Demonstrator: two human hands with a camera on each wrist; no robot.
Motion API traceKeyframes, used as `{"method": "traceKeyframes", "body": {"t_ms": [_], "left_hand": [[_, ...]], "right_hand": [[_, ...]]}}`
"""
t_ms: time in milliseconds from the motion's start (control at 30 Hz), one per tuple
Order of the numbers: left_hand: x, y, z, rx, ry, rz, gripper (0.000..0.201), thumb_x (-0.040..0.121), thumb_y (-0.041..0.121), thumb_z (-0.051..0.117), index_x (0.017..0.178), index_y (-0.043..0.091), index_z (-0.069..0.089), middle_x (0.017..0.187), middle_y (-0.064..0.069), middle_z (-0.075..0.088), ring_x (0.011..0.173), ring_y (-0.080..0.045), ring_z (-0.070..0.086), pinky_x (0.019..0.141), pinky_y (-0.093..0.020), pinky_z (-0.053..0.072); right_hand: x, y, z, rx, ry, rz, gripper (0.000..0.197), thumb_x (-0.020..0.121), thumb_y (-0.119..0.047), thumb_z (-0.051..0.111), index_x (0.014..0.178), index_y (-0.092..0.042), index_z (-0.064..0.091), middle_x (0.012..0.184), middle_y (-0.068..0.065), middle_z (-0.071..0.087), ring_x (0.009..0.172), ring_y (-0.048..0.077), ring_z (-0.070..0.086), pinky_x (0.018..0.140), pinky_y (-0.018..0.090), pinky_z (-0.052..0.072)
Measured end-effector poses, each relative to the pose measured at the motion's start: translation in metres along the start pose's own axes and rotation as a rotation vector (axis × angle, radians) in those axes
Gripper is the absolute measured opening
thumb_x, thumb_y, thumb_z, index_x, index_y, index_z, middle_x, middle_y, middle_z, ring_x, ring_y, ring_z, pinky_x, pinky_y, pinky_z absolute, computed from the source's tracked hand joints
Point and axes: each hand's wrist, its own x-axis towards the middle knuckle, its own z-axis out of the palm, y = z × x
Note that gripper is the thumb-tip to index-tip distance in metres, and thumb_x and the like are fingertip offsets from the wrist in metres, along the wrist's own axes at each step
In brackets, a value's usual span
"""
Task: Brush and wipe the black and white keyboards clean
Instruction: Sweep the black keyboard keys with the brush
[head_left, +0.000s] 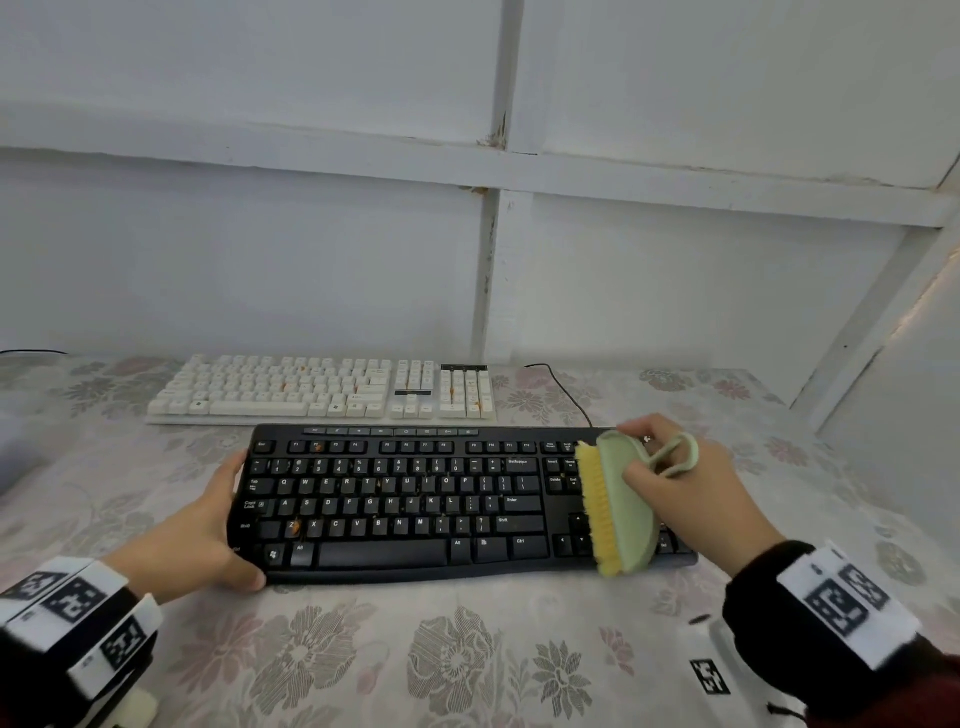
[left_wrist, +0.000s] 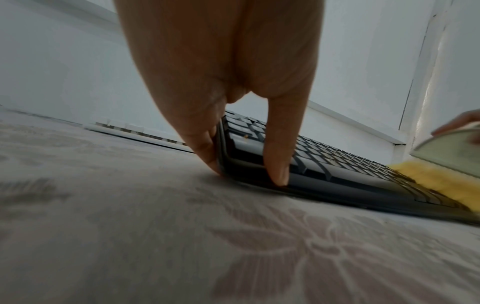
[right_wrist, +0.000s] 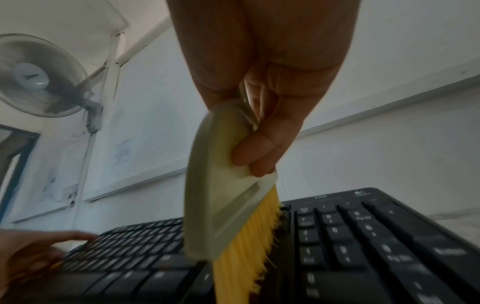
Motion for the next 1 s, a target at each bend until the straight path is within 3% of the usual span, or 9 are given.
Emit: {"method": "traceKeyframes", "body": {"t_ms": [133,300,467,667,800,900,1000], "left_hand": [[0.0,-0.001,0.0,0.002,0.012,0.006,0.12,0.03,0.019,0.08,0.11,0.074,0.011,0.115,-0.001,0.061,0.101,-0.023,0.063,0.092,-0.047,0.049],[-0.001,-0.001,-0.001,0.005,0.008,0.015,0.121,0.031,0.018,0.081,0.111,0.076,0.011,0.116,-0.001,0.06,0.101,-0.023,0.063,0.09,-0.048,0.05],[-0.003,0.002,-0.001,0.008,0.008,0.012,0.119,0.03,0.018,0.08,0.109,0.074,0.011,0.113,-0.001,0.061,0.1,-0.022,0.064,0.09,-0.046,0.05],[-0.003,0.003,0.001,-0.01,0.007,-0.006,0.121,0.027,0.019,0.08,0.114,0.067,0.011,0.114,-0.001,0.06,0.103,-0.022,0.061,0.094,-0.046,0.047],[-0.003,0.003,0.001,-0.019,0.007,0.004,0.118,0.031,0.013,0.08,0.107,0.073,0.011,0.115,0.001,0.058,0.105,-0.021,0.06,0.094,-0.044,0.047],[-0.002,0.003,0.001,-0.02,0.011,0.01,0.119,0.034,0.009,0.08,0.105,0.075,0.012,0.116,0.001,0.057,0.106,-0.02,0.059,0.094,-0.044,0.047],[-0.003,0.003,0.001,-0.007,0.009,0.013,0.12,0.036,0.008,0.08,0.106,0.076,0.01,0.117,0.004,0.056,0.106,-0.02,0.059,0.095,-0.044,0.047]], "right_hand": [[-0.014,0.001,-0.005,0.04,-0.075,0.023,0.028,0.084,-0.008,0.054,0.096,-0.032,0.062,0.087,0.0,0.065,0.07,0.02,0.058,0.058,0.026,0.047],[0.014,-0.015,-0.01,0.11,0.09,-0.079,0.032,0.086,-0.007,0.054,0.105,-0.033,0.058,0.081,-0.009,0.059,0.067,0.01,0.054,0.048,0.006,0.04],[0.03,-0.016,0.003,0.065,0.077,-0.044,0.032,0.085,-0.009,0.053,0.109,-0.029,0.06,0.083,-0.002,0.062,0.066,0.012,0.054,0.053,0.019,0.042],[0.004,-0.002,0.008,0.008,-0.074,-0.005,0.028,0.085,-0.008,0.054,0.102,-0.028,0.062,0.091,-0.005,0.062,0.073,0.005,0.055,0.053,0.01,0.038],[-0.008,-0.007,0.0,0.023,-0.128,0.013,0.028,0.085,-0.008,0.054,0.1,-0.028,0.065,0.093,-0.01,0.062,0.08,0.006,0.058,0.06,0.012,0.043],[-0.005,-0.017,-0.008,0.077,-0.081,-0.009,0.028,0.083,-0.007,0.056,0.097,-0.029,0.067,0.091,-0.008,0.064,0.081,0.013,0.061,0.063,0.019,0.046],[0.009,-0.024,-0.009,0.08,0.021,-0.056,0.03,0.084,-0.007,0.055,0.102,-0.03,0.062,0.081,-0.009,0.059,0.066,0.009,0.055,0.051,0.012,0.041]]}}
